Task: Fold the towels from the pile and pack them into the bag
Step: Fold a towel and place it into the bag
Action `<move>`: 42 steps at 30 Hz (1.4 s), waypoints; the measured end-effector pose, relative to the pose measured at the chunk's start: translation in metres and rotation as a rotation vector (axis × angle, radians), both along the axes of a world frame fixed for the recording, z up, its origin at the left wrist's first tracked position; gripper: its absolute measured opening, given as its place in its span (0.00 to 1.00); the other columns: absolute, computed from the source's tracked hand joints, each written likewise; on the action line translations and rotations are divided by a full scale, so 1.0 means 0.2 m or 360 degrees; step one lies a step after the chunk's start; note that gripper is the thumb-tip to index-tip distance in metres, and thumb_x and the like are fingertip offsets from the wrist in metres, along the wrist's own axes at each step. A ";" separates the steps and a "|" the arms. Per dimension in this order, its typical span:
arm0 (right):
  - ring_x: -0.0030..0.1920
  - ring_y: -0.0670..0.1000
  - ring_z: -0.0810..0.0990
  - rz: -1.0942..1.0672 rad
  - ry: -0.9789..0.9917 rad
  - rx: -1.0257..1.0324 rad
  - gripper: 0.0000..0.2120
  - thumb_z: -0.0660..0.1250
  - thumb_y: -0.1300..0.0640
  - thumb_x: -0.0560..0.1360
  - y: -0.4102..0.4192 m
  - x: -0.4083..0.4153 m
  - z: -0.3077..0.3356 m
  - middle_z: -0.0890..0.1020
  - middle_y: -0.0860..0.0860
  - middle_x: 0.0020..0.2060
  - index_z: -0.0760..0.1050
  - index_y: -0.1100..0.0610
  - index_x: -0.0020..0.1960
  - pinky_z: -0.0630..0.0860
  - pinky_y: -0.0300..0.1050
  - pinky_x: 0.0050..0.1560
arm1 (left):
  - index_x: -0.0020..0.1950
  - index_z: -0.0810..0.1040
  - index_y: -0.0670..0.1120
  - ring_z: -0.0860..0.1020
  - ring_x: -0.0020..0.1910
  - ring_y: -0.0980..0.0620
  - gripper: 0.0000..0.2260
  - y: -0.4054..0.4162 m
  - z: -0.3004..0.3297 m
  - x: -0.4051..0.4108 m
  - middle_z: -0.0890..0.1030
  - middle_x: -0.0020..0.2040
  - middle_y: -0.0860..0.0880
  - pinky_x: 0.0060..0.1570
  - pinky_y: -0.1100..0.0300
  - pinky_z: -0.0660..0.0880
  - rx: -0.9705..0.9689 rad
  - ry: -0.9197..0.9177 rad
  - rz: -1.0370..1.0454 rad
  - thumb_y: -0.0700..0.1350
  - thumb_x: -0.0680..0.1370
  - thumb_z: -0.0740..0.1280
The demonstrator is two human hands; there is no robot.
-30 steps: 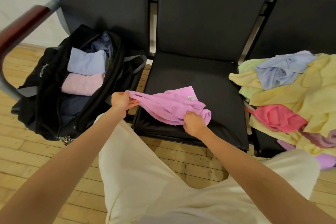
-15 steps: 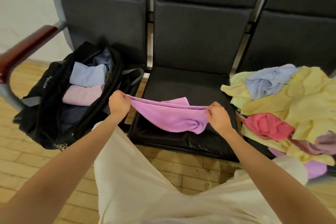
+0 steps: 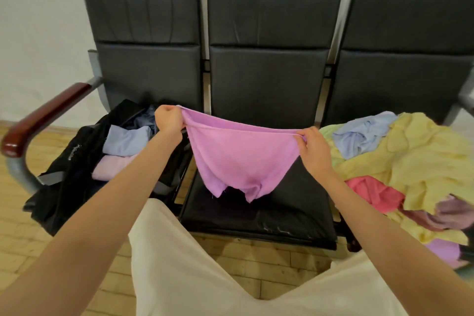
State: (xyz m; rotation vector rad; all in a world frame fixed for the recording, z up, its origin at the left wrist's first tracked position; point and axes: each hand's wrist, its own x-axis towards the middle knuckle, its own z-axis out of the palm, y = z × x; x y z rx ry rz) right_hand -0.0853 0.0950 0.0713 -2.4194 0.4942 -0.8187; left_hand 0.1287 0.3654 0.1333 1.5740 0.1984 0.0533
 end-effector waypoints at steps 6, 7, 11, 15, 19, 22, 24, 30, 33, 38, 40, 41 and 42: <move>0.41 0.50 0.75 0.0020 -0.0249 0.0026 0.06 0.63 0.57 0.79 -0.02 -0.03 0.16 0.75 0.53 0.43 0.75 0.59 0.48 0.72 0.42 0.41 | 0.40 0.77 0.45 0.82 0.41 0.42 0.05 0.03 0.21 0.04 0.81 0.39 0.44 0.47 0.46 0.80 0.0570 -0.0586 0.0040 0.39 0.74 0.64; 0.41 0.49 0.74 0.0006 -0.0305 0.0061 0.06 0.63 0.56 0.79 -0.01 -0.04 0.18 0.75 0.51 0.43 0.74 0.58 0.48 0.70 0.37 0.40 | 0.41 0.77 0.44 0.82 0.41 0.42 0.05 0.03 0.24 0.04 0.81 0.40 0.43 0.48 0.46 0.79 0.0648 -0.0663 0.0025 0.40 0.75 0.63; 0.38 0.47 0.73 0.0028 -0.0430 0.0168 0.03 0.63 0.56 0.79 0.01 -0.10 0.19 0.74 0.48 0.40 0.70 0.54 0.47 0.69 0.37 0.38 | 0.46 0.79 0.40 0.80 0.43 0.43 0.07 0.05 0.26 -0.02 0.83 0.42 0.42 0.50 0.51 0.76 0.1037 -0.0919 -0.0108 0.38 0.76 0.62; 0.48 0.49 0.76 -0.0096 -0.0401 0.0141 0.08 0.61 0.57 0.80 0.00 -0.14 0.13 0.77 0.49 0.48 0.74 0.57 0.58 0.72 0.43 0.50 | 0.45 0.77 0.38 0.76 0.42 0.45 0.05 0.05 0.26 -0.06 0.79 0.41 0.43 0.43 0.56 0.69 0.1258 -0.1006 -0.0143 0.37 0.77 0.62; 0.54 0.55 0.75 -0.0326 -0.0192 0.0231 0.13 0.60 0.52 0.79 -0.05 -0.14 0.13 0.77 0.55 0.53 0.77 0.58 0.57 0.71 0.48 0.54 | 0.44 0.72 0.38 0.75 0.40 0.40 0.04 0.00 0.22 -0.07 0.78 0.40 0.40 0.42 0.47 0.73 0.1404 -0.0955 -0.0278 0.39 0.76 0.62; 0.51 0.59 0.77 -0.0398 -0.0188 0.0465 0.10 0.62 0.58 0.79 -0.11 -0.05 0.11 0.79 0.59 0.50 0.78 0.63 0.54 0.71 0.46 0.50 | 0.47 0.73 0.38 0.77 0.45 0.38 0.05 -0.09 0.21 -0.02 0.78 0.47 0.38 0.45 0.51 0.72 0.1409 -0.0787 -0.0370 0.39 0.76 0.61; 0.46 0.60 0.80 -0.0441 -0.0221 0.0625 0.07 0.63 0.61 0.78 -0.16 0.03 0.14 0.81 0.61 0.44 0.79 0.62 0.48 0.73 0.47 0.45 | 0.47 0.75 0.37 0.77 0.49 0.37 0.06 -0.18 0.22 0.02 0.78 0.51 0.37 0.46 0.52 0.71 0.1400 -0.0685 -0.0394 0.38 0.78 0.60; 0.44 0.53 0.74 -0.0561 -0.0327 0.0786 0.09 0.62 0.64 0.77 -0.35 0.26 0.39 0.80 0.62 0.46 0.78 0.68 0.51 0.64 0.39 0.42 | 0.55 0.75 0.35 0.77 0.56 0.38 0.13 -0.39 0.31 0.17 0.78 0.56 0.37 0.56 0.49 0.74 0.0934 -0.0549 -0.0423 0.39 0.80 0.53; 0.44 0.51 0.73 -0.0472 -0.0409 0.0680 0.09 0.61 0.63 0.78 -0.40 0.27 0.46 0.79 0.62 0.45 0.76 0.68 0.50 0.66 0.41 0.42 | 0.57 0.75 0.36 0.75 0.57 0.42 0.13 -0.43 0.35 0.17 0.76 0.57 0.39 0.53 0.56 0.69 0.0833 -0.0618 -0.0402 0.38 0.82 0.53; 0.43 0.49 0.74 -0.0306 -0.0352 0.0437 0.07 0.62 0.63 0.78 -0.41 0.20 0.40 0.77 0.56 0.42 0.76 0.66 0.49 0.67 0.36 0.38 | 0.56 0.75 0.36 0.75 0.51 0.48 0.11 -0.38 0.23 0.12 0.78 0.54 0.40 0.47 0.60 0.69 0.0813 -0.0668 -0.0405 0.36 0.82 0.54; 0.43 0.50 0.74 -0.0277 -0.0293 0.0386 0.06 0.62 0.63 0.78 -0.38 0.17 0.29 0.78 0.56 0.42 0.76 0.66 0.48 0.65 0.34 0.36 | 0.56 0.76 0.36 0.75 0.50 0.48 0.11 -0.33 0.13 0.10 0.78 0.53 0.40 0.46 0.60 0.69 0.0839 -0.0602 -0.0435 0.35 0.81 0.55; 0.42 0.50 0.74 -0.0268 -0.0265 0.0375 0.06 0.62 0.64 0.78 -0.35 0.15 0.23 0.78 0.56 0.41 0.76 0.66 0.48 0.64 0.34 0.36 | 0.55 0.76 0.37 0.76 0.49 0.48 0.11 -0.31 0.07 0.09 0.78 0.53 0.40 0.45 0.60 0.69 0.0873 -0.0561 -0.0456 0.35 0.80 0.55; 0.41 0.50 0.74 -0.0258 -0.0232 0.0373 0.06 0.62 0.64 0.78 -0.33 0.13 0.17 0.78 0.58 0.41 0.76 0.66 0.47 0.64 0.35 0.36 | 0.55 0.77 0.37 0.75 0.48 0.48 0.11 -0.28 0.02 0.07 0.79 0.53 0.41 0.44 0.61 0.69 0.0909 -0.0516 -0.0478 0.35 0.80 0.56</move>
